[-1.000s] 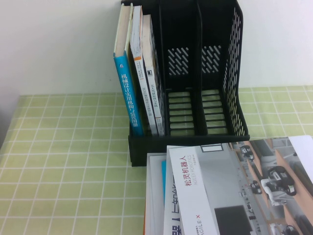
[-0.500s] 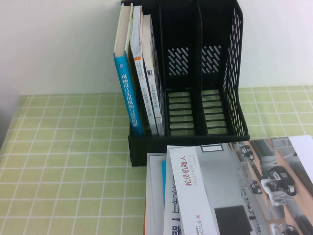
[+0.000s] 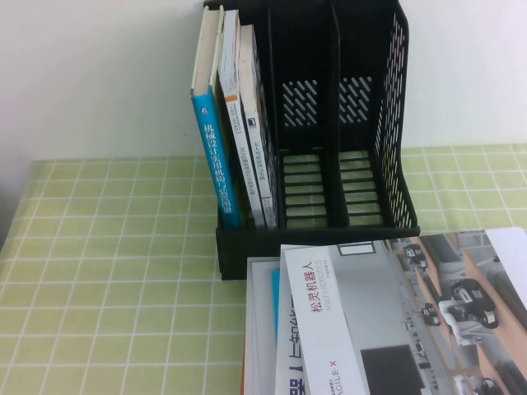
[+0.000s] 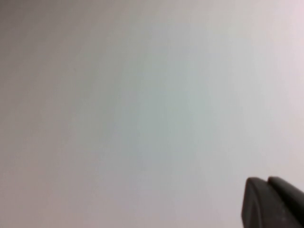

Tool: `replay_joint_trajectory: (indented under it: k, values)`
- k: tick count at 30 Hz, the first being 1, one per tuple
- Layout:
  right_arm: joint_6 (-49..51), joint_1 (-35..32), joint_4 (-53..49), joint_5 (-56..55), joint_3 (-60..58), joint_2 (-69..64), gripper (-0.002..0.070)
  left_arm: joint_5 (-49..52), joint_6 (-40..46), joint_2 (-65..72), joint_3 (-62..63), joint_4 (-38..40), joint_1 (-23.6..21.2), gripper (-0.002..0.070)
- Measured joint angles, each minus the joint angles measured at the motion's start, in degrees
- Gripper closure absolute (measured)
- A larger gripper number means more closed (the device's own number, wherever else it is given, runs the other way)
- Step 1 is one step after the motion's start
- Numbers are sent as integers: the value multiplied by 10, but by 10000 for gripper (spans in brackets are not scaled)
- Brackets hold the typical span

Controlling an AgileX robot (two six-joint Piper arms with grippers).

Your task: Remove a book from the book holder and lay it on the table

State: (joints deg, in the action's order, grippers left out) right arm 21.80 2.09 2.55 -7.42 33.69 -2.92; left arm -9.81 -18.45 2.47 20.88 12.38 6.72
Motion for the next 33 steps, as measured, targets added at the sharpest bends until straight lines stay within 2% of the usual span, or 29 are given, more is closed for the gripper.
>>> replay_joint_trajectory:
  k: [3,7,9,14,20,23,28,33]
  values:
    - [1,0,-8,145,84,-63,678,87,5,68,70,-25,0,678]
    - [-38,0,-13,258,139,-149,678,182,10,164,122,-33,2,678]
    - [-93,0,-22,295,148,-180,678,214,16,205,128,-35,17,678]
    - [-193,0,-25,367,148,-216,678,251,75,279,128,-53,65,678]
    - [-224,0,71,437,96,-273,678,229,100,317,129,-32,80,678]
    - [-317,0,185,433,57,-308,678,225,125,360,145,-24,90,678]
    - [-634,29,473,420,18,-368,678,225,192,457,211,-23,124,678]
    - [-853,67,700,403,8,-436,678,243,270,550,298,-23,138,678]
